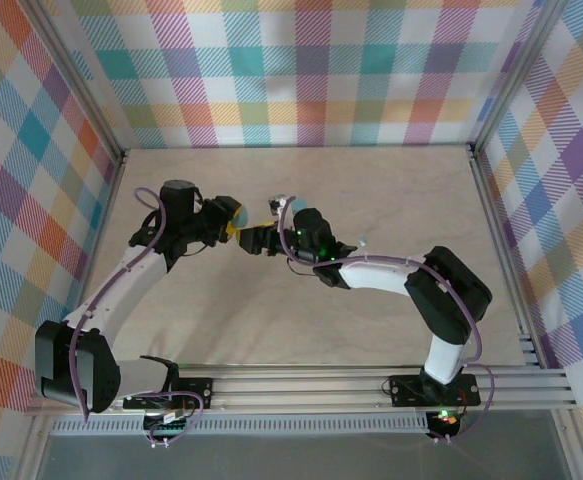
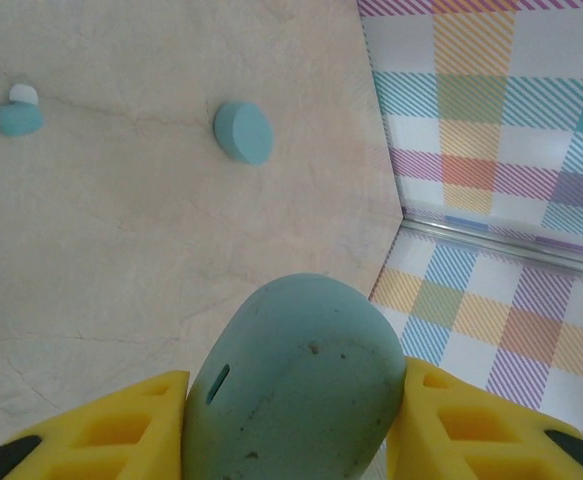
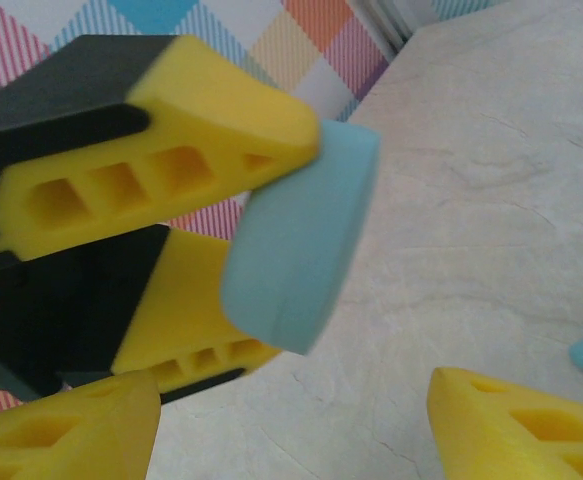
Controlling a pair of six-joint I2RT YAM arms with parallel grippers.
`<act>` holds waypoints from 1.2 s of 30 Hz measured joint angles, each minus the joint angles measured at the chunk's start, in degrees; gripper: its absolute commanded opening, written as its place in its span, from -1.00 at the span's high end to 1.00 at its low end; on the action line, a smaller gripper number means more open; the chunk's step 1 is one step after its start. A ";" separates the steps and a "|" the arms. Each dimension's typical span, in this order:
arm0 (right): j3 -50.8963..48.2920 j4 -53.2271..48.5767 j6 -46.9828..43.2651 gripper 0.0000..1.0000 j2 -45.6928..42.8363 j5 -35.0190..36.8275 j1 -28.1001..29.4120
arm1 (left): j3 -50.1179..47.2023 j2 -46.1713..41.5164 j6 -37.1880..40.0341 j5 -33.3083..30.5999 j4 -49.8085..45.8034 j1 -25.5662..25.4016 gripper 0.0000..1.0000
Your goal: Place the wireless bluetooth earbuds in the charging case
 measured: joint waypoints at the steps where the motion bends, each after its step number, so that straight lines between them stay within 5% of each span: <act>1: 0.13 -0.04 -0.17 -0.42 0.00 0.00 0.13 | -0.04 0.00 -0.20 0.00 0.33 -0.07 0.53; 10: 3.37 -0.11 -0.39 -0.30 0.52 0.02 0.20 | -0.28 -1.62 -1.44 0.09 0.90 -0.66 0.53; 24: 4.68 0.61 -1.40 0.61 2.03 -0.52 0.20 | -1.75 -4.87 -2.38 -1.36 0.74 -1.29 0.50; 30: 4.68 0.15 -5.77 0.75 1.40 -1.57 0.20 | -1.88 -5.99 -0.02 -1.18 0.50 -1.29 -0.08; 36: 4.68 -13.38 -23.37 0.74 -5.07 -2.34 0.20 | 3.28 -6.45 12.63 2.82 -7.58 -1.27 -0.54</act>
